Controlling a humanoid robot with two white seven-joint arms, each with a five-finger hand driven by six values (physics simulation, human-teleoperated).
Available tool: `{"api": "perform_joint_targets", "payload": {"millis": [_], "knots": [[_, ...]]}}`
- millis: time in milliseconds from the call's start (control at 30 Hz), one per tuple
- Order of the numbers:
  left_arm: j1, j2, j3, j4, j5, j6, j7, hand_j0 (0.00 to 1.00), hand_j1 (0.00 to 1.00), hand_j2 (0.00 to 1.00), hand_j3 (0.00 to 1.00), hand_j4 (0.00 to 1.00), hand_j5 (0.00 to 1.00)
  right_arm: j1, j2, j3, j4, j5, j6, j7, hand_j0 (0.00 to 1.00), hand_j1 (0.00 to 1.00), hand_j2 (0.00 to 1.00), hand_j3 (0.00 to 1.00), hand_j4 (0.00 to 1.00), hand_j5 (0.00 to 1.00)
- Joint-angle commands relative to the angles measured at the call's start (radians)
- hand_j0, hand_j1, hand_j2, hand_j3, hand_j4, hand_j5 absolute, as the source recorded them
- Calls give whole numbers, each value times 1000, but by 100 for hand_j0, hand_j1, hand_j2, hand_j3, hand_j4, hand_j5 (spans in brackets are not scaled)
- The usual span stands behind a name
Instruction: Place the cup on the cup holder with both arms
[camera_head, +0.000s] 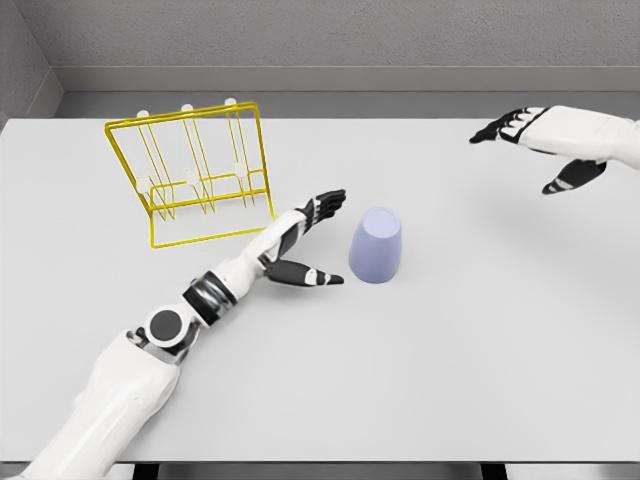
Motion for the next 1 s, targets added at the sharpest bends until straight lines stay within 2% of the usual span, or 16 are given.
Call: {"api": "perform_joint_targets", "payload": {"millis": [0, 233, 333, 967], "knots": [[0, -25, -1, 8, 1, 1, -1, 100, 100, 100, 100, 100, 100, 0, 1, -12, 2, -6, 2, -1, 100, 100, 100, 100, 100, 100], [-26, -52, 8, 71, -19, 1, -1, 100, 100, 100, 100, 100, 100, 0, 7, -15, 24, -6, 2, -1, 100, 100, 100, 100, 100, 100], [-26, -58, 0, 71, -21, -1, -2, 100, 100, 100, 100, 100, 100, 28, 9, -53, 24, -6, 2, 1, 100, 100, 100, 100, 100, 100], [-51, -124, -3, 117, -47, 2, -2, 100, 100, 100, 100, 100, 100, 37, 1, -64, 28, -6, 2, 1, 100, 100, 100, 100, 100, 100]]}}
